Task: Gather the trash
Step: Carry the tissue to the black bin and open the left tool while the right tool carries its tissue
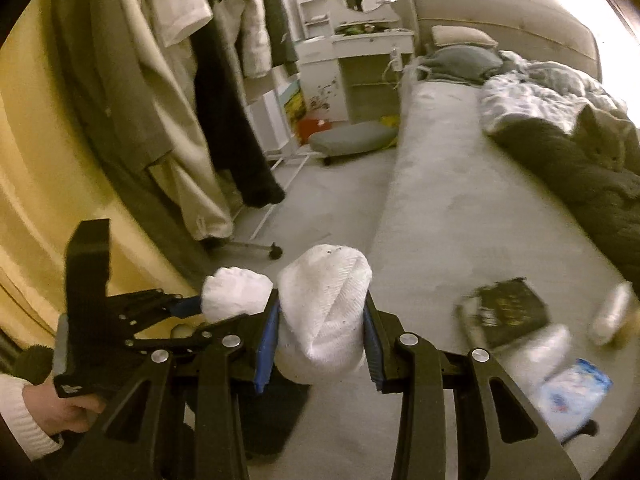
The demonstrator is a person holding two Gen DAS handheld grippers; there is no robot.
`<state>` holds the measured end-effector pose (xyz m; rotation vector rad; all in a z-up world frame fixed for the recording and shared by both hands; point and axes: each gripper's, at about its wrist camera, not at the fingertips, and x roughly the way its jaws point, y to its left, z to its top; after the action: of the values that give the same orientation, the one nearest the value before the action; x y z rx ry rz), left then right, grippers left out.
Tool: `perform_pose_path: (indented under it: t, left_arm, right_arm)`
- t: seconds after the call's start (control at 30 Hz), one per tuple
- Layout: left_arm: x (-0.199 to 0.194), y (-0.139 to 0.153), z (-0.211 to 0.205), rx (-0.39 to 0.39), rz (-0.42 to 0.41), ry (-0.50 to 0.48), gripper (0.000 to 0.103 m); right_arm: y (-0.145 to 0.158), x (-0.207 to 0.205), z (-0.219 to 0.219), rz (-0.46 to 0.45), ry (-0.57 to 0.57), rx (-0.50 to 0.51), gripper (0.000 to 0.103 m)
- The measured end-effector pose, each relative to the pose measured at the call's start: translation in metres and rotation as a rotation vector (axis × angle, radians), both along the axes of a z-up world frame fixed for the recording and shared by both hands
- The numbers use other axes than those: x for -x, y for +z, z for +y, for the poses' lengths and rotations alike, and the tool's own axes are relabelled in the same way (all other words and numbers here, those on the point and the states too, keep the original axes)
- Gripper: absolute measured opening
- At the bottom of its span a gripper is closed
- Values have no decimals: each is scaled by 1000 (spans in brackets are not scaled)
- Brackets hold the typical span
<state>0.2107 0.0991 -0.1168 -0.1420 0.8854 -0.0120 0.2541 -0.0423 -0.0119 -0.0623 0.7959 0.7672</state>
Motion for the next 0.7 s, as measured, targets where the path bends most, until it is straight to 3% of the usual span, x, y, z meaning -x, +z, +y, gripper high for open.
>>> perform_pose_path:
  t: [0.37, 0.7]
  left_arm:
    - [10, -58, 38, 30, 214, 39, 45]
    - [30, -98, 61, 121, 367, 40, 48]
  right_arm:
    - [-21, 4, 58, 54, 78, 35, 38]
    - [-58, 0, 94, 167, 96, 93, 38]
